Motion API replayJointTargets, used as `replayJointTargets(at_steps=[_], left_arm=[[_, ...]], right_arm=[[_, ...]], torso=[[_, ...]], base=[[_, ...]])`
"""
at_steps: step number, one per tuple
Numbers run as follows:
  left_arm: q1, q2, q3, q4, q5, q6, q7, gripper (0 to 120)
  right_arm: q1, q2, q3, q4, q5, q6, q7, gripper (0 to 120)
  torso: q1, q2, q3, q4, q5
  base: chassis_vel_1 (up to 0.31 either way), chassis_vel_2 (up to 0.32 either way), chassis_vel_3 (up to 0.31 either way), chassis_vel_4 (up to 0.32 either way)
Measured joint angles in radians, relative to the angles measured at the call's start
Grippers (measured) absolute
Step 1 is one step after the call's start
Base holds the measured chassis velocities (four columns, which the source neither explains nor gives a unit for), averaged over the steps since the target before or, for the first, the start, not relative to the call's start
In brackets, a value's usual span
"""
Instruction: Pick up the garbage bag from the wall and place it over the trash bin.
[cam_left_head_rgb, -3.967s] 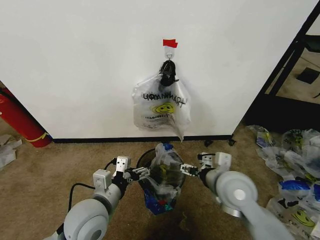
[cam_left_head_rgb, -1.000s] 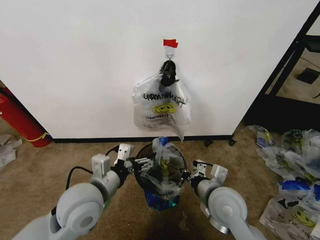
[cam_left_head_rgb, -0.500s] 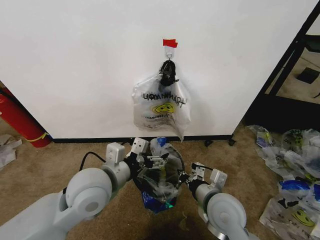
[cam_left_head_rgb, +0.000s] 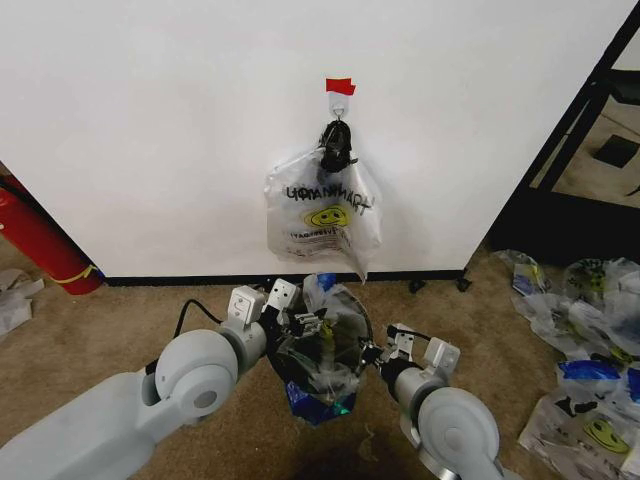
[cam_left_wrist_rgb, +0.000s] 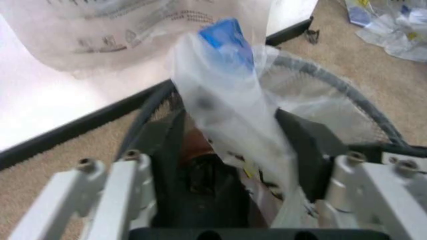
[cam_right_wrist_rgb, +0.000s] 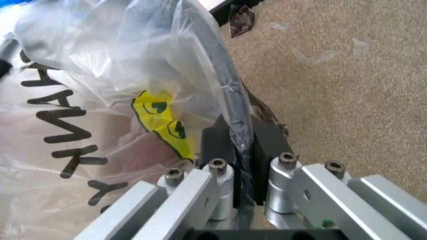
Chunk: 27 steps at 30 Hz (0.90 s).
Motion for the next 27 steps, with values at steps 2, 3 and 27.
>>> replayJointTargets(at_steps=[2, 3, 27], left_arm=[[0.000, 0.000, 0.002, 0.002, 0.017, -0.004, 0.005, 45], [0.000, 0.001, 0.004, 0.004, 0.028, -0.006, 0.007, 39], [0.045, 0.082, -0.110, 0.038, 0.027, -0.017, 0.040, 0]], right_arm=[[-0.002, 0.001, -0.001, 0.000, -0.007, -0.002, -0.005, 1], [-0.002, 0.002, -0.001, 0.000, -0.009, -0.002, -0.006, 1], [-0.044, -0.006, -0.005, -0.003, -0.031, -0.021, -0.076, 1]], torso=[[0.000, 0.000, 0.000, 0.0000, 0.0000], [0.000, 0.000, 0.000, 0.0000, 0.0000], [0.000, 0.000, 0.000, 0.0000, 0.0000]], base=[[0.000, 0.000, 0.000, 0.000], [0.000, 0.000, 0.000, 0.000], [0.000, 0.000, 0.000, 0.000]])
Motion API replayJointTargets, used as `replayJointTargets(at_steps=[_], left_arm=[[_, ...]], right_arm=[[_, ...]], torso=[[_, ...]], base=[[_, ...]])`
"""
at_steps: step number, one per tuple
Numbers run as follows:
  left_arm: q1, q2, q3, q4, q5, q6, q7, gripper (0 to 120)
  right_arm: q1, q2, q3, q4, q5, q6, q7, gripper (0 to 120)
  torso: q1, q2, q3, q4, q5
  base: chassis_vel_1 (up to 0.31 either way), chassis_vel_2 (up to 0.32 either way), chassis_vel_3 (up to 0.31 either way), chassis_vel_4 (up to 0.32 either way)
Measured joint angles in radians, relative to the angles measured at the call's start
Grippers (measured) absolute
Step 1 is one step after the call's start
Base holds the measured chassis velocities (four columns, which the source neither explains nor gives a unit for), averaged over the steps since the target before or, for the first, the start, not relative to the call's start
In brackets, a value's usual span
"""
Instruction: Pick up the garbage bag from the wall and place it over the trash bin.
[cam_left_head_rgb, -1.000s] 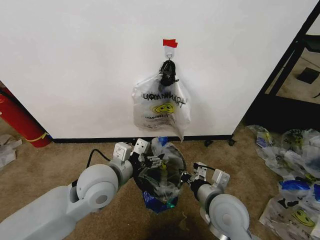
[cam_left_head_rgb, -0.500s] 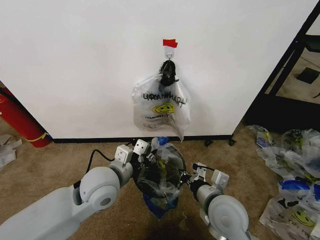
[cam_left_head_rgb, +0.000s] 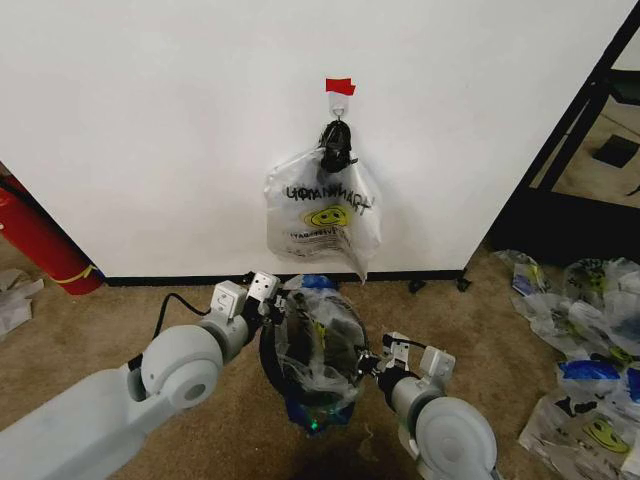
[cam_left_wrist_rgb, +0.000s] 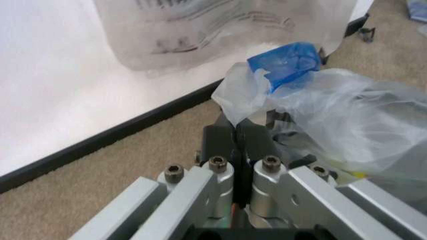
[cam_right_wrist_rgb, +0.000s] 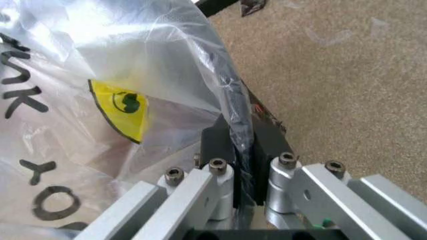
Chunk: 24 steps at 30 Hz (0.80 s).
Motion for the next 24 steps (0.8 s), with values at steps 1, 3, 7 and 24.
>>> replayJointTargets(at_steps=[1, 3, 7, 24], left_arm=[[0.000, 0.000, 0.000, 0.000, 0.000, 0.000, 0.000, 0], [0.016, 0.020, -0.016, 0.002, -0.011, 0.001, 0.012, 0], [0.074, 0.057, -0.068, 0.004, -0.023, 0.001, 0.040, 0], [0.201, 0.138, -0.207, -0.001, -0.161, 0.002, 0.113, 0]], right_arm=[[0.000, 0.000, 0.000, 0.000, 0.000, 0.000, 0.000, 1], [-0.005, -0.006, 0.000, -0.003, -0.008, 0.000, -0.024, 1], [-0.018, -0.014, 0.004, -0.005, -0.020, 0.003, -0.080, 1], [-0.031, -0.022, 0.052, 0.004, 0.006, 0.088, -0.183, 1]], torso=[[0.000, 0.000, 0.000, 0.0000, 0.0000], [0.000, 0.000, 0.000, 0.0000, -0.0001], [0.000, 0.000, 0.000, 0.0002, -0.0001], [0.000, 0.000, 0.000, 0.0001, 0.0001]], base=[[0.000, 0.000, 0.000, 0.000], [0.000, 0.000, 0.000, 0.000], [0.000, 0.000, 0.000, 0.000], [0.000, 0.000, 0.000, 0.000]])
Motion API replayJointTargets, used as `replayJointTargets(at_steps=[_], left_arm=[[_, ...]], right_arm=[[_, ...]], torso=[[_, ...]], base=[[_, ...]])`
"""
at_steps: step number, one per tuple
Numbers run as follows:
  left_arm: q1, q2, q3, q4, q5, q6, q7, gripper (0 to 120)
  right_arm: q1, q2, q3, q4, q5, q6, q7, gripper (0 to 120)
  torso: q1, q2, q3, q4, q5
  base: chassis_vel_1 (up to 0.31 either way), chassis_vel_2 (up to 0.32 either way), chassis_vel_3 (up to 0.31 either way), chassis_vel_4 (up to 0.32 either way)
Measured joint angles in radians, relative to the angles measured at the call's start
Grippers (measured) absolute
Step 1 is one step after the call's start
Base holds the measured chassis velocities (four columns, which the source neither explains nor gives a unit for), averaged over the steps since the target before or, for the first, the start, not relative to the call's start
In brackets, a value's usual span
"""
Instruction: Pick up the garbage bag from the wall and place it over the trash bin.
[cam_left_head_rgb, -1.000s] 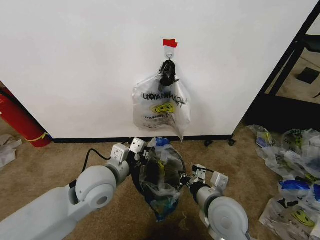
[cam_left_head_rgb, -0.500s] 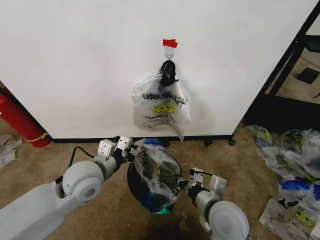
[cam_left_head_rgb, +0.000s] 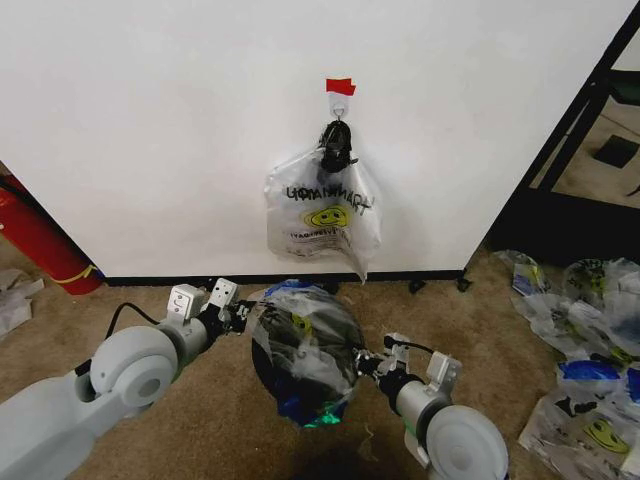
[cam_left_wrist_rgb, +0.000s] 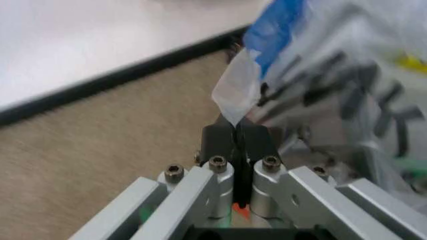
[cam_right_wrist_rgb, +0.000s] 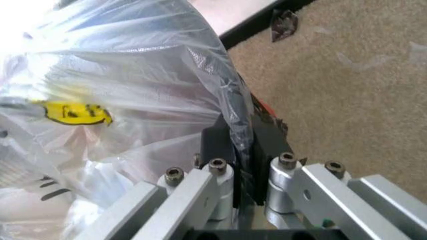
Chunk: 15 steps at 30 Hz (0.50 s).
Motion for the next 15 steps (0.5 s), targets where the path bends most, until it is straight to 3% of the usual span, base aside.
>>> replayJointTargets(at_steps=[7, 15], left_arm=[[-0.006, -0.020, -0.021, 0.048, -0.148, -0.020, 0.029, 1], [0.012, -0.017, -0.081, -0.030, -0.148, -0.019, 0.002, 31]], right_arm=[[-0.005, 0.006, 0.009, 0.003, 0.022, 0.012, -0.003, 1], [0.012, 0.018, 0.018, -0.026, 0.016, 0.026, 0.020, 1]], torso=[[0.000, 0.000, 0.000, -0.0001, -0.0004], [0.000, 0.000, 0.000, -0.0002, 0.0001]], base=[[0.000, 0.000, 0.000, 0.000], [0.000, 0.000, 0.000, 0.000]])
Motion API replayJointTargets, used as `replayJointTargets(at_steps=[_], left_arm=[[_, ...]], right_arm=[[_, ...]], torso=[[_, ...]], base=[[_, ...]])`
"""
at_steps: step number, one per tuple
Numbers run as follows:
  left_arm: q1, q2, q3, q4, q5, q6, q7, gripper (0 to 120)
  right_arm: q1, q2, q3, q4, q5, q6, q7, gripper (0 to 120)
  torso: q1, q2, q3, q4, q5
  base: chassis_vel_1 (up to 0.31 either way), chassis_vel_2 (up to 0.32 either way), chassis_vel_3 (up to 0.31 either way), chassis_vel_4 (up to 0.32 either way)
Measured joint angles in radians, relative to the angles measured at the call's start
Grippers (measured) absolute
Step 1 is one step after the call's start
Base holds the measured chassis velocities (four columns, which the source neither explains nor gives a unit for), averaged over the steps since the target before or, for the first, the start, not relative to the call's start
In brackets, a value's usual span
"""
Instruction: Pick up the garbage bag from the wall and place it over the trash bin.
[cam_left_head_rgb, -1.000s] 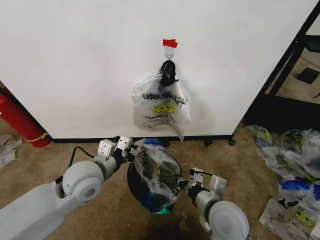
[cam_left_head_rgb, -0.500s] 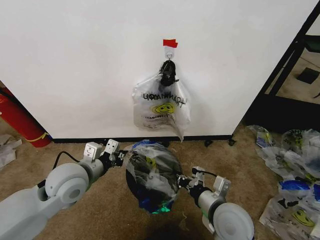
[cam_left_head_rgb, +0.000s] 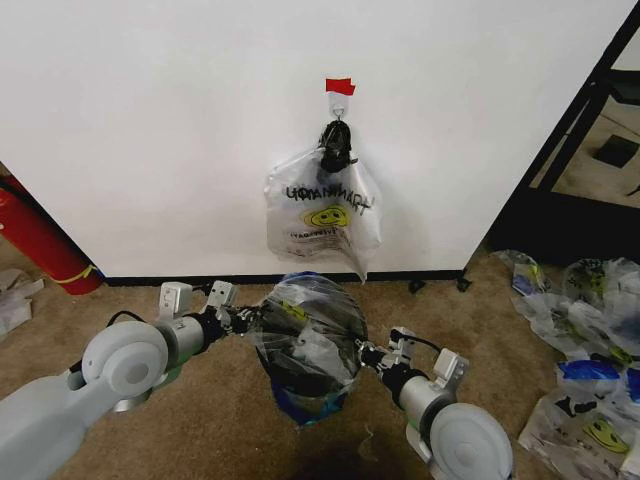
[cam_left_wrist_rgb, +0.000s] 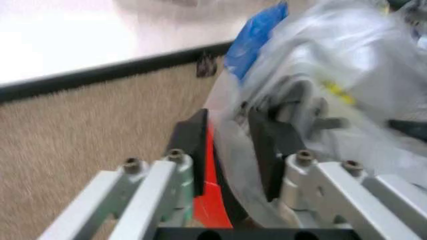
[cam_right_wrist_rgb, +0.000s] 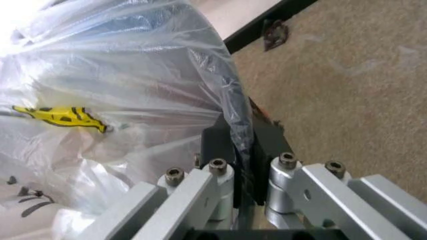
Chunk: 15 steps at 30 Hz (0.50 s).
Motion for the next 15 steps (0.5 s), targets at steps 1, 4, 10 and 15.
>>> replayJointTargets(at_steps=[1, 4, 10, 15], left_arm=[[0.013, 0.003, -0.019, -0.017, 0.008, 0.004, -0.001, 34], [0.054, 0.009, -0.059, -0.056, 0.024, 0.013, 0.000, 48], [0.113, 0.001, -0.101, -0.082, 0.047, 0.013, 0.002, 68], [0.122, -0.022, -0.124, -0.080, 0.089, -0.017, -0.007, 85]], right_arm=[[0.006, 0.003, 0.002, -0.009, 0.000, 0.001, 0.003, 1], [0.017, 0.010, 0.012, -0.024, 0.002, 0.004, 0.015, 1], [0.021, 0.020, 0.026, -0.034, 0.004, 0.008, 0.024, 1], [0.022, 0.027, 0.028, -0.044, 0.004, 0.012, 0.024, 1]], torso=[[0.000, 0.000, 0.000, 0.0001, 0.0001], [0.000, 0.000, 0.000, 0.0003, 0.0000], [0.000, 0.000, 0.000, 0.0002, -0.0002], [0.000, 0.000, 0.000, 0.0000, -0.0001]], base=[[0.000, 0.000, 0.000, 0.000], [0.000, 0.000, 0.000, 0.000], [0.000, 0.000, 0.000, 0.000], [0.000, 0.000, 0.000, 0.000]])
